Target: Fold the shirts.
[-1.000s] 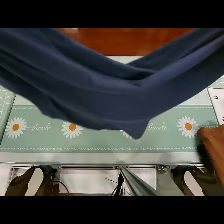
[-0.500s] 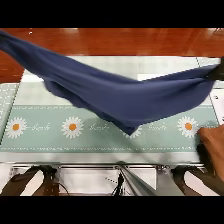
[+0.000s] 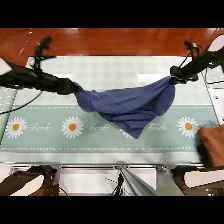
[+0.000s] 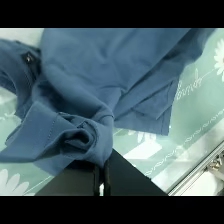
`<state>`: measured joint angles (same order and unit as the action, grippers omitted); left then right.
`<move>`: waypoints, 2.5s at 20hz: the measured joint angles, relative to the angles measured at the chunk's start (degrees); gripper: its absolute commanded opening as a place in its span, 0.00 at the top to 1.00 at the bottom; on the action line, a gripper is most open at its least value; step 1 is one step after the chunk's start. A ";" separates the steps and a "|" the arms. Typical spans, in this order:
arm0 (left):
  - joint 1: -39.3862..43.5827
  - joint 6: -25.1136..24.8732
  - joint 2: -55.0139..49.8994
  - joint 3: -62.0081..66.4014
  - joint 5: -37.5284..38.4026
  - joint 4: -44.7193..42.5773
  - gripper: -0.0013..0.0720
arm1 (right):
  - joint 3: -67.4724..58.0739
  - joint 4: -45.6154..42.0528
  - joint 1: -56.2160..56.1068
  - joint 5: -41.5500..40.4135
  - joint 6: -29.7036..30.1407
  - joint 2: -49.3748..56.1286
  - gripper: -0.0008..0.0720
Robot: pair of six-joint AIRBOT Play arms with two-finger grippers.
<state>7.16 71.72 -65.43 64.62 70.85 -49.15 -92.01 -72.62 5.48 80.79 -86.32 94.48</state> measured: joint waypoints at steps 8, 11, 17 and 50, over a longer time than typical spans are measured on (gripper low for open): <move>1.36 -0.50 -4.11 -2.19 -1.29 0.00 0.95 | -0.02 -1.75 1.77 1.05 4.68 -1.38 0.32; 1.40 -0.81 -4.33 -2.29 -0.79 0.00 0.95 | 2.25 -6.14 5.35 3.48 5.73 -6.82 0.32; 1.40 -1.95 -4.39 -2.32 0.31 0.00 0.95 | 28.35 2.51 15.43 -1.92 6.93 -21.20 0.18; -5.75 -0.79 8.83 37.22 -3.48 -8.20 0.95 | 17.90 40.37 16.76 -27.30 12.63 -54.21 0.95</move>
<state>1.41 70.94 -56.60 101.84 67.37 -57.34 -74.11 -32.25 22.24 53.49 -73.69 40.27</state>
